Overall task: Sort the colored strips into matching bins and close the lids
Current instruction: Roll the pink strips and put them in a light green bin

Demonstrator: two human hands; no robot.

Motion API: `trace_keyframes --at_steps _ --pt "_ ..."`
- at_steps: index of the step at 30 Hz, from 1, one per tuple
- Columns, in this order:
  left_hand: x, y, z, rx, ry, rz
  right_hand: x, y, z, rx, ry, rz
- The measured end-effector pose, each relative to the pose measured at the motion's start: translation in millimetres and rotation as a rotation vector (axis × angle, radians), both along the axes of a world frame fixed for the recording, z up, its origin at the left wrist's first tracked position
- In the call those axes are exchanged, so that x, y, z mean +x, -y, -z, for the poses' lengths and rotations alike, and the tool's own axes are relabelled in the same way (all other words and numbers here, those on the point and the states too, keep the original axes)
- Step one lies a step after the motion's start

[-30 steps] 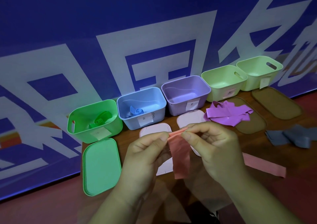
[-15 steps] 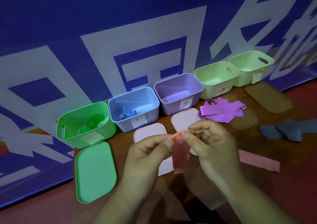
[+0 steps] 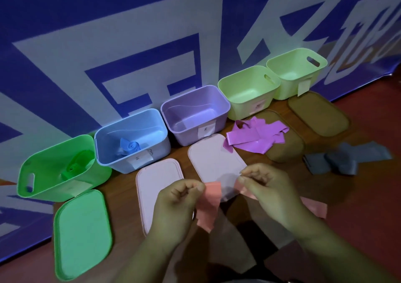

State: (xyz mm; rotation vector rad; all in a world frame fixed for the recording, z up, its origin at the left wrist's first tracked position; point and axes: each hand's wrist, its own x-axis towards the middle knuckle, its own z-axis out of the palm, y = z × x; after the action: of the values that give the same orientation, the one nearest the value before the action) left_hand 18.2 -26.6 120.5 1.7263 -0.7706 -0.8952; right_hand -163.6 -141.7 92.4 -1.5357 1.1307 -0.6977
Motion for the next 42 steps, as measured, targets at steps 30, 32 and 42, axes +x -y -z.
trace_keyframes --at_steps 30,32,42 --pt "-15.2 92.2 81.8 0.369 -0.035 -0.290 25.4 130.8 165.2 -0.236 -0.778 -0.716" --pt "-12.8 93.8 82.2 0.363 -0.038 -0.288 25.2 132.6 164.7 -0.228 -0.765 -0.721" --pt "-8.1 84.1 71.3 0.242 -0.101 -0.295 13.1 123.5 118.0 -0.076 -0.471 -0.678"
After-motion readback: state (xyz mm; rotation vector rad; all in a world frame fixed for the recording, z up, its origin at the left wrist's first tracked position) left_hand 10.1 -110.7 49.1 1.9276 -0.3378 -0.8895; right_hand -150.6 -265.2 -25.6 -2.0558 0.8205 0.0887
